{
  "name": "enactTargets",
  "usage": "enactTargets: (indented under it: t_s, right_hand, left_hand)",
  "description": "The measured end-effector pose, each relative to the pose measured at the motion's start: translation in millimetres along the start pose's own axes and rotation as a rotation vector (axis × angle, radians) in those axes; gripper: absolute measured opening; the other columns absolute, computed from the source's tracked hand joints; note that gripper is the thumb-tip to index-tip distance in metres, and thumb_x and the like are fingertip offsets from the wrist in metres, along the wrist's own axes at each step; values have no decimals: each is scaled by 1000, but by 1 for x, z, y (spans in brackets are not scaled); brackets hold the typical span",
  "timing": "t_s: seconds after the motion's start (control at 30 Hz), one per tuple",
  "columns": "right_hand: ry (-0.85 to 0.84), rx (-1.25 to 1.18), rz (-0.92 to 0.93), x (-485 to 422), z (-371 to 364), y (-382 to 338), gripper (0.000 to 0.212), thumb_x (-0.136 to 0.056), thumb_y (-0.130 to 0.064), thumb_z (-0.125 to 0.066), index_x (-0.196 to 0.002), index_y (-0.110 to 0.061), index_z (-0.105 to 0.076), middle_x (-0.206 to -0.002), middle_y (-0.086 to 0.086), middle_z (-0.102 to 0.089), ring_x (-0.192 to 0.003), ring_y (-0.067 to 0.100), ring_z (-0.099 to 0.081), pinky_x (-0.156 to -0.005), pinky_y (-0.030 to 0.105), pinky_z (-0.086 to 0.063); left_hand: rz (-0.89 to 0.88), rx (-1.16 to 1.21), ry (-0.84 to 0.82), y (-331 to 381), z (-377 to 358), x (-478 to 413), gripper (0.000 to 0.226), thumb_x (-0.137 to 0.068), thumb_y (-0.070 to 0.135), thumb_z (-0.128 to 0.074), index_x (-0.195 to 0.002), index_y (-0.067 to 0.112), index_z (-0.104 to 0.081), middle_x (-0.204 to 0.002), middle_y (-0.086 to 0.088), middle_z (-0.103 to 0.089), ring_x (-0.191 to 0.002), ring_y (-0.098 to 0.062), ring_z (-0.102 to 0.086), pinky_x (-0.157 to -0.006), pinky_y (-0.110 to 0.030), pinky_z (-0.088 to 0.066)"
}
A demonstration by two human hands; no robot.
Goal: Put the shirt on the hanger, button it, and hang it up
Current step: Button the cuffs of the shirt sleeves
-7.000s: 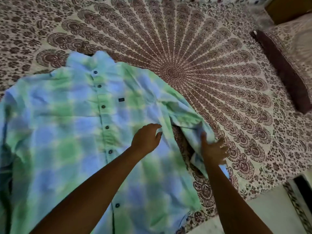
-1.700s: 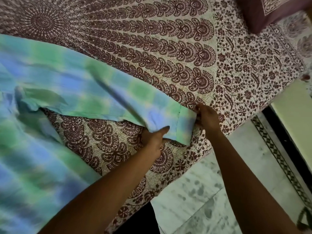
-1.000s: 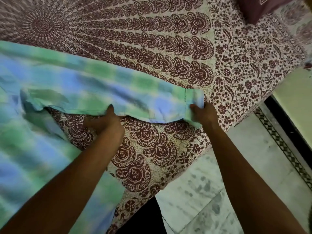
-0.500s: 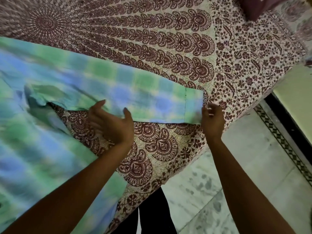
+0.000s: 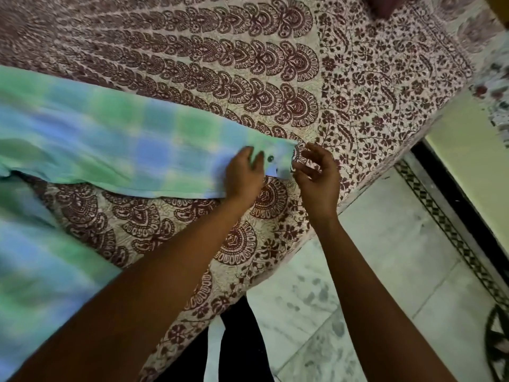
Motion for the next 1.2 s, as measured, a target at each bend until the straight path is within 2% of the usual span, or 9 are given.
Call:
enactTargets:
  t_s: [0.13, 0.23, 0.3, 0.47, 0.57, 0.7, 0.83, 1.07, 1.2]
  right_hand:
    - [-32, 38, -165, -11, -10, 9, 42, -79, 12, -60, -119, 0, -54, -107, 9, -60, -82, 9, -58, -70, 12, -53]
    - [-144, 70, -217, -16, -30, 11, 43, -80, 5, -65, -120, -3, -54, -101, 3, -62, -91, 15, -61, -85, 23, -54]
    - [-143, 104, -217, -24, -43, 7, 47, -78, -1, -70, -122, -7, -53, -97, 1, -63, -92, 18, -63, -82, 26, -55]
    - [-171, 205, -22, -30, -70, -7, 56, -76, -17, -75, -126, -14, -51, -98, 2, -59, -78, 11, -60, -73, 26, -54]
    - [-382, 558, 221, -33, -84, -10, 54, -74, -31, -76, -123, -19, -57, -116, 7, -53, -90, 16, -59, -78, 25, -51]
    - [-457, 763, 263, -42, -90, -7, 31, -80, -23, -69, -108, -11, -69, -108, 12, -63, -91, 28, -62, -79, 28, -46]
    - [-377, 830, 346, -46, -97, -6, 21, -89, -24, -55, -85, -8, -68, -83, 15, -67, -65, 28, -58, -55, 29, -38]
    - [-373, 890, 292, -47, -105, -3, 25, -91, -26, -52, -81, -8, -66, -78, 11, -65, -63, 27, -58, -52, 27, -37]
    - [-378, 435, -52, -52, -97, -1, 35, -89, -8, -52, -57, -19, -46, -55, -2, -47, -50, 15, -41, -50, 23, -34]
  left_hand:
    - [475, 569, 44, -26, 7, -18, 33, -95, 20, -49, -119, -1, -57, -112, -15, -63, -97, -23, -60, -83, -31, -48]
    - [573, 709, 84, -47, 8, -27, 30, -94, 21, -50, -117, 4, -58, -114, -15, -63, -106, -31, -60, -96, -50, -47]
    - [563, 712, 135, -47, 10, -28, 27, -93, 18, -51, -116, 5, -58, -112, -13, -63, -104, -31, -61, -94, -48, -49]
    - [249, 630, 254, -34, 27, -27, 39, -81, -5, -61, -116, 6, -46, -122, -9, -54, -110, -24, -58, -93, -31, -49]
    - [1, 248, 233, -28, 44, -31, 46, -78, -6, -62, -120, 11, -53, -122, -2, -53, -115, -18, -51, -96, -11, -36]
    - [-110, -372, 146, -23, 60, -35, 34, -76, 17, -72, -110, 17, -66, -126, -12, -45, -119, -28, -40, -97, -29, -31]
    - [-132, -620, 70, -14, 65, -40, 39, -78, 28, -70, -114, 18, -61, -123, -11, -44, -117, -29, -39, -91, -37, -31]
    - [-110, -478, 36, -12, 56, -35, 32, -83, 18, -65, -114, 13, -57, -114, -11, -54, -105, -28, -55, -83, -39, -47]
    - [-59, -570, 54, -14, 56, -39, 40, -84, 25, -64, -121, 14, -53, -122, -13, -47, -113, -31, -46, -86, -40, -42]
Point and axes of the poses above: each hand's wrist, its own x-axis away from the middle knuckle, its own z-axis out of the back of the hand, y = z × x, the point moved 3 cm from there along -x, towards the middle knuckle
